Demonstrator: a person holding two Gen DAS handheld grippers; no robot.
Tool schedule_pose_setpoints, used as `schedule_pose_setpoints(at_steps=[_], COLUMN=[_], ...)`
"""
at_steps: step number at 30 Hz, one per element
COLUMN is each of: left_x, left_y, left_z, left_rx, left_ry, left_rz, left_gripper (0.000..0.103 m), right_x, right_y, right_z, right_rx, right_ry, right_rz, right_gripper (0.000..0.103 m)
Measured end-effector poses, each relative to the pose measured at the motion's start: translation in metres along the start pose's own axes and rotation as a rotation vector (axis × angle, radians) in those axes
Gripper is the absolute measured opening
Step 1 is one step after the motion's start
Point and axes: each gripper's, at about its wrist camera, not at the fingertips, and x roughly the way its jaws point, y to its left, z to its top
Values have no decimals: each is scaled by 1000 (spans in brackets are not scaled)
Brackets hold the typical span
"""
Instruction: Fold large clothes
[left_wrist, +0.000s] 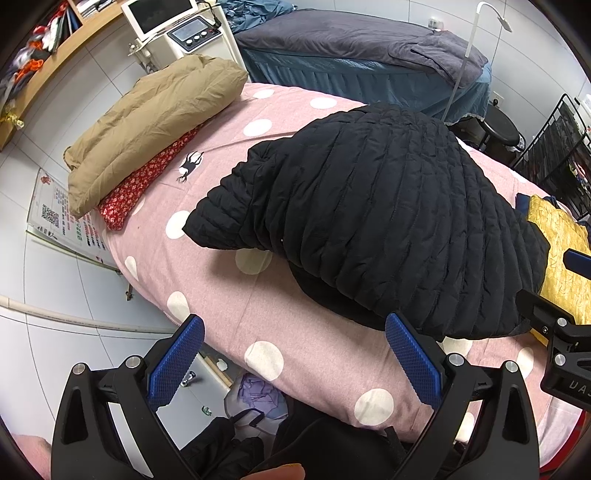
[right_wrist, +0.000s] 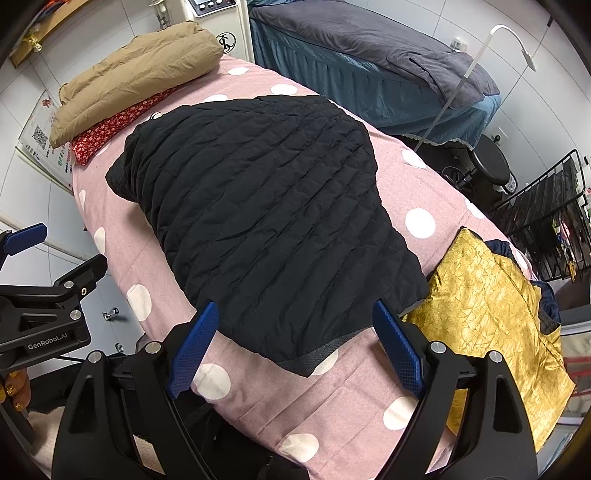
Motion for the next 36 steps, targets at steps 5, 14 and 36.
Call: schedule_pose_setpoints(at_steps=[5, 14, 36], left_x=[0, 0, -1], left_y=[-1, 0, -8], left_z=[-1, 0, -4], left_rx=[3, 1, 4], left_ry=[0, 0, 4], left_rz=[-1, 0, -4], left_gripper=[96, 96, 96], right_x=[0, 0, 1], right_y=[0, 0, 2], right_z=[0, 0, -2], right_rx=[0, -1, -2], right_ry=[1, 1, 5], right_rz=[0, 0, 3], right_gripper=[84, 84, 84])
